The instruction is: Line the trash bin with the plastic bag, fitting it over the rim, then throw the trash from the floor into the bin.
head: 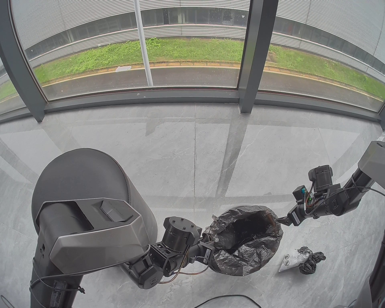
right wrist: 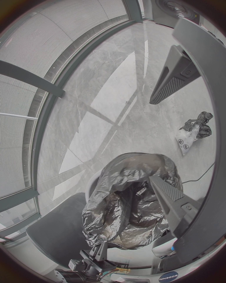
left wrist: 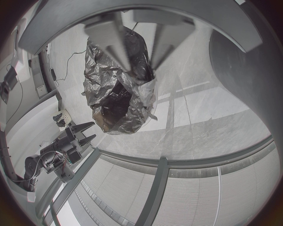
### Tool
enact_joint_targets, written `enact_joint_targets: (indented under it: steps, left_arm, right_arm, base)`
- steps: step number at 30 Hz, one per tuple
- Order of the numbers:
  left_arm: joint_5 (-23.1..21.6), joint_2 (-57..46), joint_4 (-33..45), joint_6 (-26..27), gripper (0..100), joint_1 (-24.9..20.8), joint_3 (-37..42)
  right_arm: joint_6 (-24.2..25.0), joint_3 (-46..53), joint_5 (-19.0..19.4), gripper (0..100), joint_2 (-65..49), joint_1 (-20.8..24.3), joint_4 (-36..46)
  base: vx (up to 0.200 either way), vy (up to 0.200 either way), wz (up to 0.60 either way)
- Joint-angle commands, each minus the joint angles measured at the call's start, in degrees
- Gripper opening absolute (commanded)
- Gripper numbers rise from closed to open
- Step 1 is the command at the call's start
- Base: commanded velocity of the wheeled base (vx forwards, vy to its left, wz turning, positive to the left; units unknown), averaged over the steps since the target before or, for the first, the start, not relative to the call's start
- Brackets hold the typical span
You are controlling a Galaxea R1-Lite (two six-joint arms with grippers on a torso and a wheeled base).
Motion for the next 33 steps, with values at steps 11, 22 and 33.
enact_joint_targets:
  steps: [11, 22, 33]
  left_arm:
    - [2.3, 4.0, -0.8, -0.5, 100, 1.3, -2.7]
    - [3.9, 4.5, -1.4, -0.7, 100, 3.8, -10.2]
    - [3.8, 4.4, -2.8, -0.6, 100, 3.6, -10.4]
  right_arm:
    - [0.0, -9.5, -0.1, 100, 6.0, 7.5, -3.5]
    - [0.8, -14.7, -0.7, 100, 12.2, 9.4, -5.1]
    - [1.0, -15.4, -0.5, 100, 7.6, 3.8, -6.9]
  base:
    - [0.0, 0.0, 0.0]
    - [0.0, 0.0, 0.0]
    - [0.0, 0.0, 0.0]
